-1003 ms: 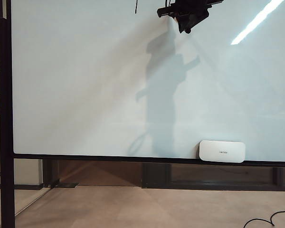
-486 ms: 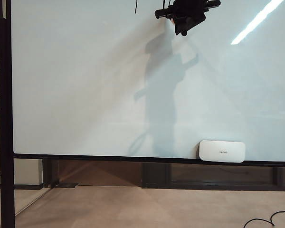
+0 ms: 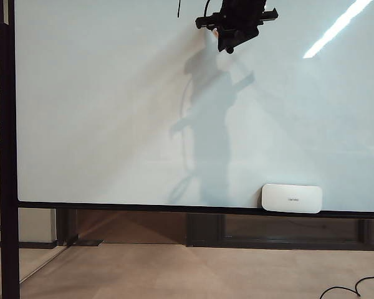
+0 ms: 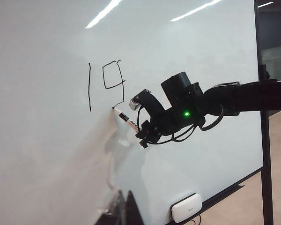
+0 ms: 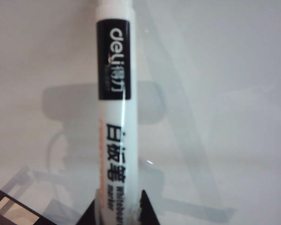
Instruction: Reach to the right to find the marker pen, pick it up, and write the number 19 on the whiteboard.
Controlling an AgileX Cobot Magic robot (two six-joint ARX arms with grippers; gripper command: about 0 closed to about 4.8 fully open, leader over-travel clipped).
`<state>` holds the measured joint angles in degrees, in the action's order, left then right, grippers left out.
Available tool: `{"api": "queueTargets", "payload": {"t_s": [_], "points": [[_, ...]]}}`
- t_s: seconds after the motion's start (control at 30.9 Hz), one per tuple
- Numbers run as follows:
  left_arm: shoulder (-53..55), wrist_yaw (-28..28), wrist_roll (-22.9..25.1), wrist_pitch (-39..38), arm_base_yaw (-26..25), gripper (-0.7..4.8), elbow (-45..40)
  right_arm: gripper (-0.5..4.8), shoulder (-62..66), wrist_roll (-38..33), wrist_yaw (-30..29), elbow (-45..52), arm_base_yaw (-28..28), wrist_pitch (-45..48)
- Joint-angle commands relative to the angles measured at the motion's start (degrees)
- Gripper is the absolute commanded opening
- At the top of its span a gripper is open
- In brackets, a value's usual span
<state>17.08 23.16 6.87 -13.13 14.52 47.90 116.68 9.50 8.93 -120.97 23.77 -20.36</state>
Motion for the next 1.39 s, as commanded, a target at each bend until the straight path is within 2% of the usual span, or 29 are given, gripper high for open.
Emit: {"api": "queueTargets", "payload": {"t_s": [0.03, 0.26, 0.36, 0.58, 0.81, 0.91, 1.04, 1.17, 1.26, 1.39], "points": [[0.0, 0.0, 0.2, 0.3, 0.1, -0.05, 0.3, -0.02, -0.1, -0.2, -0.6, -0.1, -0.1, 1.9], [0.0, 0.0, 0.3, 0.3, 0.1, -0.05, 0.6, -0.02, -0.3, -0.2, -1.4, -0.1, -0.1, 2.0], [-0.1, -0.6, 1.7, -0.2, 0.1, -0.05, 1.0, -0.02, -1.6, 0.0, -1.6, -0.2, -0.1, 1.4], [-1.4, -7.5, 4.7, -4.9, 0.0, -0.05, 4.3, -0.02, -8.8, 0.0, -1.6, -0.1, 0.0, -4.5], [-4.3, -14.8, 7.0, -9.3, 0.0, -0.05, 8.7, -0.02, -21.2, 0.0, -1.5, -0.2, 0.0, -10.3], [-5.5, -18.0, 10.5, -15.5, 0.0, -0.05, 12.5, -0.02, -27.0, 0.0, -1.3, -0.2, 0.0, -13.4], [-5.7, -23.0, 12.6, -26.9, 0.0, -0.05, 20.1, -0.02, -36.0, 1.4, -0.9, -0.1, -0.1, -20.1], [-5.7, -23.6, 12.9, -36.4, 0.0, -0.05, 26.6, -0.02, -42.9, 2.8, -0.5, -0.1, -0.1, -25.5], [-5.7, -24.2, 12.8, -43.3, 0.0, -0.05, 30.9, -0.02, -47.8, 2.8, 2.0, 0.0, -0.1, -29.7], [-6.1, -29.2, 12.5, -50.4, 0.0, -0.05, 34.8, -0.02, -54.4, 2.9, 7.4, 0.3, -0.1, -35.8]]}}
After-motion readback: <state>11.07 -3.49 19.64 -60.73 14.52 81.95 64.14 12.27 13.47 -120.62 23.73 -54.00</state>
